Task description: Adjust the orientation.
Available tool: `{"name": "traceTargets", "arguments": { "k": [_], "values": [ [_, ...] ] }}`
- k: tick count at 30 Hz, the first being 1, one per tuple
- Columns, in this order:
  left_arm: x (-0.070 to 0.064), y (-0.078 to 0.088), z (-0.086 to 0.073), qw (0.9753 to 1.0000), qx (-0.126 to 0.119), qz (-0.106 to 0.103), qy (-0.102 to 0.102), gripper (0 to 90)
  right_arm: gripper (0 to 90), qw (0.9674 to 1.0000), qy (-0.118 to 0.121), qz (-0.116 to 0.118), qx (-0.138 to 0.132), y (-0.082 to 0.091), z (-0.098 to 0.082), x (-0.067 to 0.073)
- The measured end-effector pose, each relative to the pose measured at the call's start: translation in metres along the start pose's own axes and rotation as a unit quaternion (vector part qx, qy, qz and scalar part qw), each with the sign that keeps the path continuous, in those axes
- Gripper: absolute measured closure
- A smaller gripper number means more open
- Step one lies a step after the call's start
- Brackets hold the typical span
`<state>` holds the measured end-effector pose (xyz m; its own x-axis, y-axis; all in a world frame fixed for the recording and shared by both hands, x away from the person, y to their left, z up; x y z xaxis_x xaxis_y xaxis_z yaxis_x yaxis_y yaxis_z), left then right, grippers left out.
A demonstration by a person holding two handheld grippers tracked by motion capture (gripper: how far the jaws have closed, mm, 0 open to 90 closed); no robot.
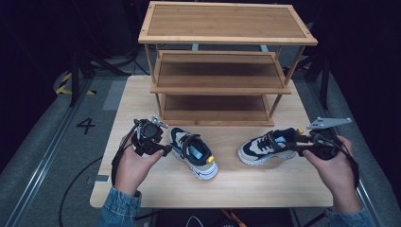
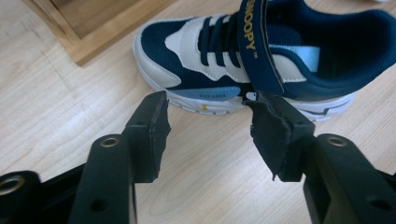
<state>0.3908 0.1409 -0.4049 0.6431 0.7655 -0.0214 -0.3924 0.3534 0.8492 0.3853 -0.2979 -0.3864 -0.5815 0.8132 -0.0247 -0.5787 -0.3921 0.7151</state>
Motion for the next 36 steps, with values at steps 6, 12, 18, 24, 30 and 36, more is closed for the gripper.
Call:
{"name": "traceTargets", "arguments": {
  "k": [6,12,18,24,30,36],
  "values": [
    [-0.007,-0.001,-0.001,0.9999,0.007,-0.015,-0.003,57.2,55.4,0.9967,0.067,0.043,0.015,-0.027,0.016,0.05],
    [-0.007,-0.009,-0.008,0.9997,0.017,-0.017,-0.004,70.3,56.4,0.9923,0.092,0.082,0.011,-0.041,0.027,0.082],
    [-0.012,-0.016,-0.011,0.9996,0.018,-0.02,-0.006,67.6,55.9,0.9836,0.124,0.13,0.012,-0.059,0.037,0.118],
    [-0.013,-0.019,-0.019,0.9994,0.02,-0.025,0.015,60.4,55.7,0.9756,0.142,0.166,0.019,-0.075,0.042,0.141],
    [-0.003,-0.04,-0.031,0.9985,0.025,-0.022,0.043,66.1,55.6,0.9678,0.16,0.194,0.016,-0.085,0.048,0.162],
    [-0.007,-0.059,-0.031,0.998,0.022,-0.036,0.048,69.9,55.6,0.9624,0.172,0.209,0.02,-0.092,0.051,0.177]
  ]
}}
Point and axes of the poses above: each handheld gripper's, and its own axes: y roughly backward along the jaws, z roughly out of its top, x roughly to its left, the point moved 6 cm from there along -y, roughly forward along the jaws, and after that the axes turned 2 degrees about -x, right-handed, at the moved point
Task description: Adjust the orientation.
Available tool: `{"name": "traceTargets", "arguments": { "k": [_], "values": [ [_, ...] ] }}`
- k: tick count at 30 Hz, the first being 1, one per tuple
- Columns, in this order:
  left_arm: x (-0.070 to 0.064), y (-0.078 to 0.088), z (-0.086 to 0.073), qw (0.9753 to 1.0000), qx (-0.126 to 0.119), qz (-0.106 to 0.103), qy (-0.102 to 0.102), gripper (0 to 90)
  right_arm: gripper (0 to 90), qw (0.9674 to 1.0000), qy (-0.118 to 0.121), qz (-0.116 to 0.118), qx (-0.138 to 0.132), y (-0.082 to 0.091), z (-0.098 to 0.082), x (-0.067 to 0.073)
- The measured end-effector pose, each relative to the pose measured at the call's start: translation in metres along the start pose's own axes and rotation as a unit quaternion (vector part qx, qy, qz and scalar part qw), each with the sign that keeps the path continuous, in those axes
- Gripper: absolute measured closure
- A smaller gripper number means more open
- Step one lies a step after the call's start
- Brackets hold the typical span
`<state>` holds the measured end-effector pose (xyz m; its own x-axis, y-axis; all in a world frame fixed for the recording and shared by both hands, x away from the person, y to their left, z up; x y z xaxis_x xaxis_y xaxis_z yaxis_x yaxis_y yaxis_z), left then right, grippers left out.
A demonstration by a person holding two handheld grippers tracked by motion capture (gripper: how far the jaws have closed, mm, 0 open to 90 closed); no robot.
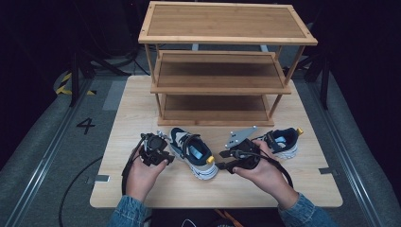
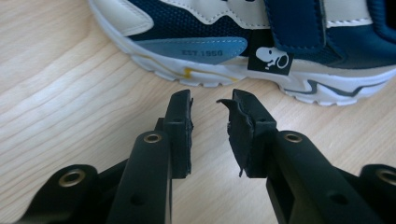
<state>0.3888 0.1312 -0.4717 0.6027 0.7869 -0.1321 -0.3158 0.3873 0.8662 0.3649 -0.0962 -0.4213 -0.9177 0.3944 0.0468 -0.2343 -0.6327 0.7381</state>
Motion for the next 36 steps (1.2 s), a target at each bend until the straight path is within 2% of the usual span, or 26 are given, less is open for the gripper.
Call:
{"name": "traceTargets", "arguments": {
  "k": [2,7,9,11,12,13,15,18,19,25,36],
  "values": [
    [-0.002,-0.003,0.001,1.0,0.003,0.002,-0.003,70.5,55.6,1.0,0.004,0.008,0.001,-0.005,0.002,0.004],
    [-0.007,-0.011,0.004,0.9999,0.011,-0.003,-0.009,70.6,58.9,1.0,-0.004,0.005,-0.006,-0.01,0.007,0.005],
    [-0.01,-0.014,0.005,0.9998,0.014,-0.009,-0.01,70.3,65.6,0.9999,-0.005,0.007,-0.01,-0.012,0.009,0.007],
    [-0.013,-0.019,0.006,0.9996,0.022,-0.015,-0.012,70.0,74.4,0.9999,0.004,0.005,-0.009,-0.014,0.01,0.007],
    [-0.014,-0.021,0.006,0.9995,0.025,-0.016,-0.012,69.9,81.9,0.9999,0.009,0.002,-0.008,-0.014,0.01,0.008],
    [-0.015,-0.022,0.007,0.9994,0.027,-0.017,-0.015,69.8,84.5,0.9999,0.012,-0.001,-0.005,-0.014,0.01,0.007],
    [-0.016,-0.025,0.009,0.9992,0.031,-0.018,-0.016,69.7,87.2,0.9999,0.013,0.009,-0.003,-0.014,0.009,0.009],
    [-0.015,-0.027,0.012,0.9993,0.028,-0.021,-0.015,68.9,88.0,0.9998,0.016,0.011,-0.002,-0.013,0.008,0.011],
    [-0.015,-0.028,0.013,0.9993,0.026,-0.021,-0.016,67.4,88.1,0.9996,0.017,0.022,-0.002,-0.013,0.008,0.014],
    [-0.016,-0.035,0.024,0.9992,0.025,-0.016,-0.026,66.1,88.0,0.9992,0.023,0.032,-0.003,-0.013,0.009,0.023],
    [-0.029,-0.049,0.044,0.9986,0.021,-0.022,-0.044,66.6,87.2,0.9987,0.022,0.046,-0.007,-0.015,0.009,0.029]
  ]
}}
Point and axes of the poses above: each handheld gripper's, and its own axes: y roughly backward along the jaws, z roughly out of its top, x roughly to its left, the point moved 6 cm from there along -y, roughly forward along the jaws, and after that the axes turned 2 degrees about -x, right-handed, at the moved point
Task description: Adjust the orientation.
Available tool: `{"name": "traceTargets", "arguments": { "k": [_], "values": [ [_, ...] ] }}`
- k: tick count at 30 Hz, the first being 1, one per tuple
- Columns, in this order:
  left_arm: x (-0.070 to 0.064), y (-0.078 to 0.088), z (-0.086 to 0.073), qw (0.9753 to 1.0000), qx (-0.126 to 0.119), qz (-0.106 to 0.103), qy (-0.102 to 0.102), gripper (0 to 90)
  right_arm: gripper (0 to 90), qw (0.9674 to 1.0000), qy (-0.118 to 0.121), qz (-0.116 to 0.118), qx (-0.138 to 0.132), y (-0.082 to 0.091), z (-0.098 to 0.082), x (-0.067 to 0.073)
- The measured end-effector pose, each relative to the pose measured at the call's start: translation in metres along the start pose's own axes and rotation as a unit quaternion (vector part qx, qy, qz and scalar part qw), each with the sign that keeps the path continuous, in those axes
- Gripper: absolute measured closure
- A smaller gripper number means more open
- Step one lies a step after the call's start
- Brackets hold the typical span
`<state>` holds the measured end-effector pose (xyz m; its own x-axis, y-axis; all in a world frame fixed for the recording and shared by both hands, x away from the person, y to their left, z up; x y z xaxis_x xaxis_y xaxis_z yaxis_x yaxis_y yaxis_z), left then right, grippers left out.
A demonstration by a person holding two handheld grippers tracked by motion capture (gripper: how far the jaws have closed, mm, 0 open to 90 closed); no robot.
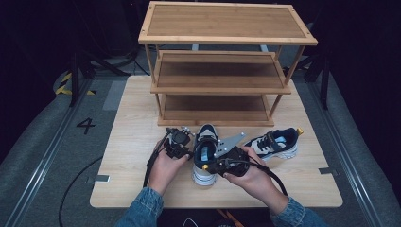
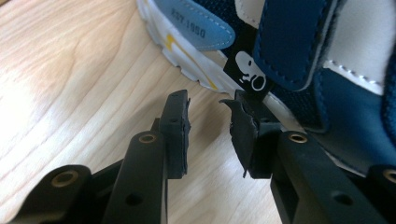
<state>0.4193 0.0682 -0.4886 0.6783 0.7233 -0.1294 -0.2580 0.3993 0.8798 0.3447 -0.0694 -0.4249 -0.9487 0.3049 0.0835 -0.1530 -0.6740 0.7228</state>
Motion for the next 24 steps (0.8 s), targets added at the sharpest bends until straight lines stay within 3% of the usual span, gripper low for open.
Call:
{"name": "traceTargets", "arguments": {
  "k": [3,4,8,12,19,24],
  "values": [
    [-0.002,-0.001,0.002,1.0,0.007,0.003,-0.001,65.4,87.2,1.0,-0.001,0.003,0.0,0.002,-0.001,-0.001],
    [-0.003,-0.001,0.003,0.9999,0.007,0.003,-0.01,64.6,87.1,1.0,-0.004,0.003,0.001,0.003,-0.002,-0.001],
    [-0.003,0.009,0.002,1.0,0.0,0.002,-0.007,61.2,83.6,1.0,-0.005,0.006,0.003,0.006,-0.003,-0.002],
    [-0.005,0.024,0.003,0.9998,-0.018,-0.009,-0.003,55.2,66.5,0.9999,-0.01,0.005,0.001,0.013,-0.004,-0.003],
    [-0.017,0.051,0.005,0.9993,-0.02,-0.018,-0.028,48.5,58.0,0.999,-0.025,-0.032,-0.016,0.04,-0.009,-0.019],
    [-0.034,0.07,0.012,0.9977,-0.016,-0.021,-0.063,46.0,56.0,0.9962,-0.046,-0.07,-0.022,0.066,-0.021,-0.039]
  ]
}}
Point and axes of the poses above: each handheld gripper's, and its own axes: y roughly backward along the jaws, z roughly out of its top, x roughly to its left, the point moved 6 cm from there along -y, roughly forward along the jaws, and after that the axes turned 2 degrees about -x, right-handed, at the moved point
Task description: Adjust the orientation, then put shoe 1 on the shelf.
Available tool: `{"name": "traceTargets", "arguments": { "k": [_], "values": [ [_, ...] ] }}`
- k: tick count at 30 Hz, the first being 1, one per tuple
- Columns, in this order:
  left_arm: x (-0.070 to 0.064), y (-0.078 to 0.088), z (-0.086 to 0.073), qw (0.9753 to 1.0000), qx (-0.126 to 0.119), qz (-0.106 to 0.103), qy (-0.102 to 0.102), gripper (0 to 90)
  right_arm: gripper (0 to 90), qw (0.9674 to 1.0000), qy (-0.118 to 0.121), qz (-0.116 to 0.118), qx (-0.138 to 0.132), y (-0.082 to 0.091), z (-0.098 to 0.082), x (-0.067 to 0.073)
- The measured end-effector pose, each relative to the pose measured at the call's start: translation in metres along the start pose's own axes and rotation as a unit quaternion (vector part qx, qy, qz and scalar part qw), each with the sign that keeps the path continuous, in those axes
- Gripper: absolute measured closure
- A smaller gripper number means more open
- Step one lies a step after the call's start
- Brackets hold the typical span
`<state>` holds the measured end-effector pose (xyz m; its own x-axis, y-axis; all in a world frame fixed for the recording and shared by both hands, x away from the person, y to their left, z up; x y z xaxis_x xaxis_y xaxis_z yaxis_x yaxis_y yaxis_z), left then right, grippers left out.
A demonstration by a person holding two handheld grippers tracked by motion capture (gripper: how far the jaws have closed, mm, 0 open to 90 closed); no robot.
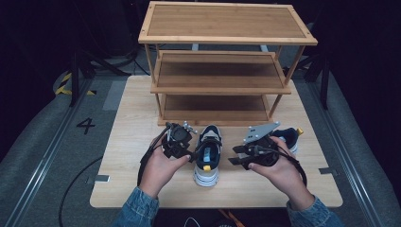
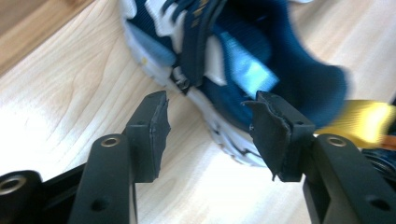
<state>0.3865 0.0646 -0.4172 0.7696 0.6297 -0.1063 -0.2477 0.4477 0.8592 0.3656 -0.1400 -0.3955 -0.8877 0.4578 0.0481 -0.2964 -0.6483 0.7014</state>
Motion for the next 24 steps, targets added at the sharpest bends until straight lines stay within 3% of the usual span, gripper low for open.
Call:
{"name": "traceTargets", "arguments": {
  "k": [10,14,18,20,24],
  "values": [
    [-0.034,0.015,0.011,0.9982,0.004,-0.026,-0.055,44.7,53.9,0.9968,-0.05,-0.06,-0.015,0.042,-0.017,-0.039],
    [-0.041,0.013,0.012,0.9969,0.011,-0.044,-0.064,43.8,53.5,0.9938,-0.074,-0.081,-0.02,0.058,-0.027,-0.054],
    [-0.047,0.01,0.014,0.994,0.01,-0.086,-0.066,44.0,53.2,0.9916,-0.087,-0.093,-0.025,0.068,-0.032,-0.06],
    [-0.049,0.007,0.015,0.9925,0.016,-0.107,-0.056,43.5,53.1,0.991,-0.089,-0.097,-0.026,0.073,-0.034,-0.061],
    [-0.051,0.0,0.017,0.9927,0.031,-0.097,-0.064,42.9,52.5,0.9886,-0.103,-0.106,-0.029,0.083,-0.042,-0.068]
  ]
}}
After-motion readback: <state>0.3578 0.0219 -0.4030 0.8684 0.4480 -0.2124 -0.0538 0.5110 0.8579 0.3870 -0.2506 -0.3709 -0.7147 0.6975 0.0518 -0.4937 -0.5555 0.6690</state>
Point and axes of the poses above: each handheld gripper's, and its own axes: y roughly backward along the jaws, z roughly out of its top, x roughly to its left, the point moved 6 cm from there along -y, roughly forward along the jaws, and after that the axes turned 2 degrees about -x, right-handed, at the moved point
